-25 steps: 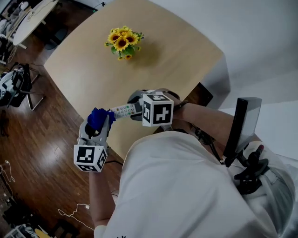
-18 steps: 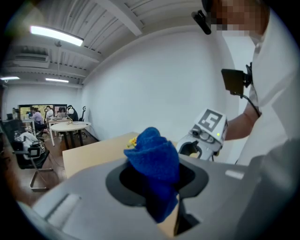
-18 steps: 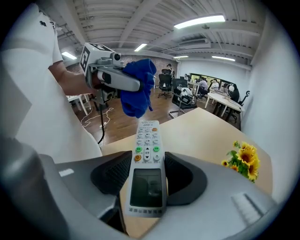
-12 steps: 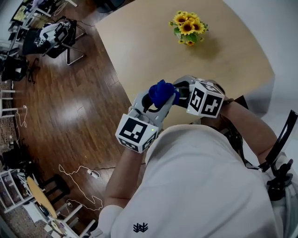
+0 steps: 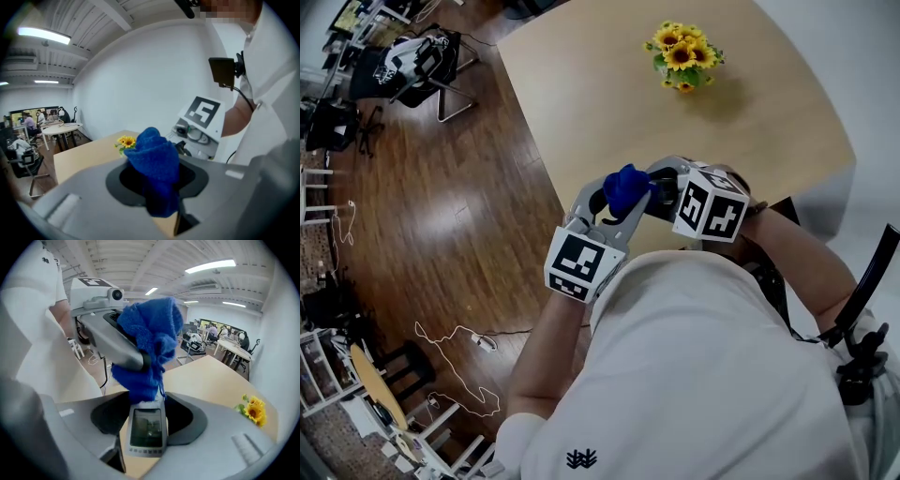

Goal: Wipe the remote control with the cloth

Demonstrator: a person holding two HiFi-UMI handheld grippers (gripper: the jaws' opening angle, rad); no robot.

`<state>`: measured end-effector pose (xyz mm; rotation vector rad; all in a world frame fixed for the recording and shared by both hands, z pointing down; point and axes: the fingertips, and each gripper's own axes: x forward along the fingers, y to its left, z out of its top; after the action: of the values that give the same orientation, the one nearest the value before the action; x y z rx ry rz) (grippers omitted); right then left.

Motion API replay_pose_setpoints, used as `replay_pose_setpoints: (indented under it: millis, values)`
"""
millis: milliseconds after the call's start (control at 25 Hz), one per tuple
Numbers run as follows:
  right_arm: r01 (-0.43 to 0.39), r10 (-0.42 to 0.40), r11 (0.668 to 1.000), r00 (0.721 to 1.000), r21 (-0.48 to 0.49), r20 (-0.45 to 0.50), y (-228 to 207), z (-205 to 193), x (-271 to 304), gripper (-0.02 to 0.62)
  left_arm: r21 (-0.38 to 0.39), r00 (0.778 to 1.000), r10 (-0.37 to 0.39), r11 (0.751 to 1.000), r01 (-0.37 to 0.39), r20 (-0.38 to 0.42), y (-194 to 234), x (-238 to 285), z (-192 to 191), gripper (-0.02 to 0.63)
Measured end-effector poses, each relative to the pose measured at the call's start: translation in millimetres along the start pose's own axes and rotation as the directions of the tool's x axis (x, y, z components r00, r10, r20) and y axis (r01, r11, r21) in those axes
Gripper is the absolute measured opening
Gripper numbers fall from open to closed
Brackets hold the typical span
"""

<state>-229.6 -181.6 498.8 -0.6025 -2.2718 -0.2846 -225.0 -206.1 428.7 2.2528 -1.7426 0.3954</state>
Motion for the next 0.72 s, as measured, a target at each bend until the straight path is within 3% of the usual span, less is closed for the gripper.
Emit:
replay_pose_setpoints:
  millis: [280, 520, 720]
  values:
    - [0.009, -0.008, 0.999, 0.999, 0.034, -0.033, -15.3, -41.2, -2.0, 0.218, -0.064, 0.987, 0.147, 0.987, -0.151, -0.062, 39.8, -24.7, -32.5, 0.144]
    - [0.006, -0.002, 0.999, 0.997, 0.053, -0.073, -31.2, -76.9, 12.8, 0.218, -0.154, 0.958, 0.279, 0.946, -0.286, -0.067, 59.6, -67.8, -47.3, 0.144]
    - [-0.042, 0.042, 0.999, 0.994, -0.005, -0.101, -25.9, -90.5, 50.0, 0.218, -0.213, 0.937, 0.344, 0.912, -0.35, -0.069, 49.5, -97.6, -49.4, 0.144]
